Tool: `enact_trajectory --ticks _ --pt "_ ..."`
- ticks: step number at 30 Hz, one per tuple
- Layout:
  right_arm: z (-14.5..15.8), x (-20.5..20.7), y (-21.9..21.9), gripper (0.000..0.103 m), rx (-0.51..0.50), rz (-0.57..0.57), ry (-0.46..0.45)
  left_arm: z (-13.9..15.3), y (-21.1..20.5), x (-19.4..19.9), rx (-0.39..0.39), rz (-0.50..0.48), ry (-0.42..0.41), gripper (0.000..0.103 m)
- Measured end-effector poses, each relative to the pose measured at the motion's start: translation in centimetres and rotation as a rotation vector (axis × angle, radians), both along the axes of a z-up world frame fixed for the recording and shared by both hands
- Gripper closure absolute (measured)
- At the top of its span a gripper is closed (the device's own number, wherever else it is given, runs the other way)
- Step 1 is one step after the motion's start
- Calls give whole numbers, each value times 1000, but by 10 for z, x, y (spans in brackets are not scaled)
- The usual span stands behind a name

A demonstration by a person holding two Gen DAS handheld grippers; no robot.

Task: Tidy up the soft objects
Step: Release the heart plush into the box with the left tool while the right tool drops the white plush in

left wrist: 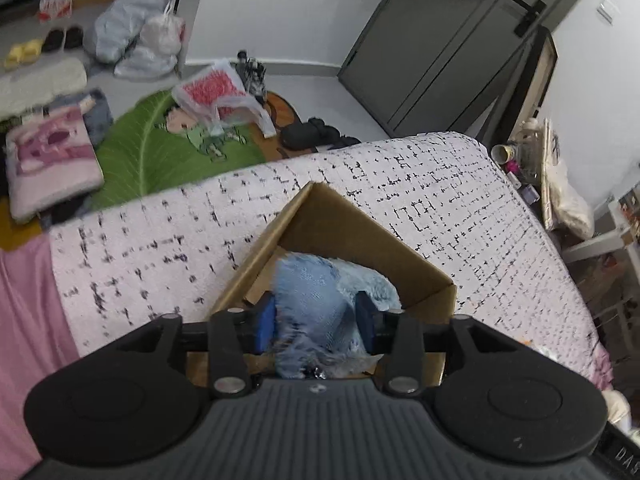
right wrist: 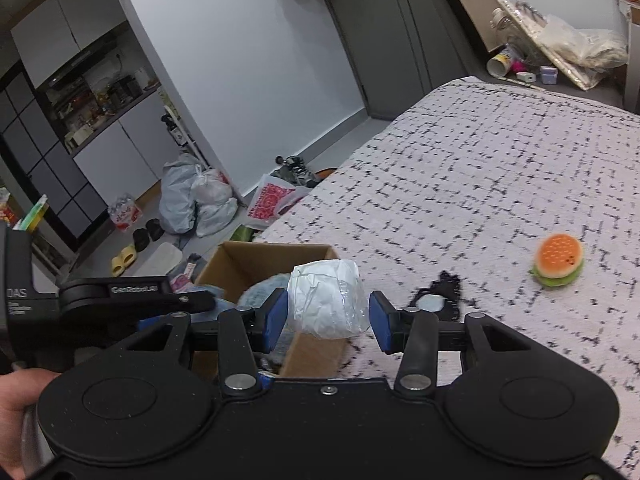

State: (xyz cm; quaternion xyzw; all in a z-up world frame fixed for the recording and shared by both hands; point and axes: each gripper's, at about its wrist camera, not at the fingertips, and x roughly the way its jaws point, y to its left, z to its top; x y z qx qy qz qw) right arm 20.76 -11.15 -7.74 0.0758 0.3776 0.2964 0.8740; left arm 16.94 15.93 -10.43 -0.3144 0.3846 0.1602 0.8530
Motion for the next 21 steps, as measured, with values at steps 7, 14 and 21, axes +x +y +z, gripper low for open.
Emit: enact_trajectory --ticks 7,14,21 --pt "-2 -5 22 59 5 44 11 -3 9 -4 -31 21 -24 47" --pt "-9 -10 42 59 -10 80 24 1 8 -9 -48 12 -46 42" --pt "-10 -13 52 41 5 115 31 2 8 -12 -42 -1 -65 36"
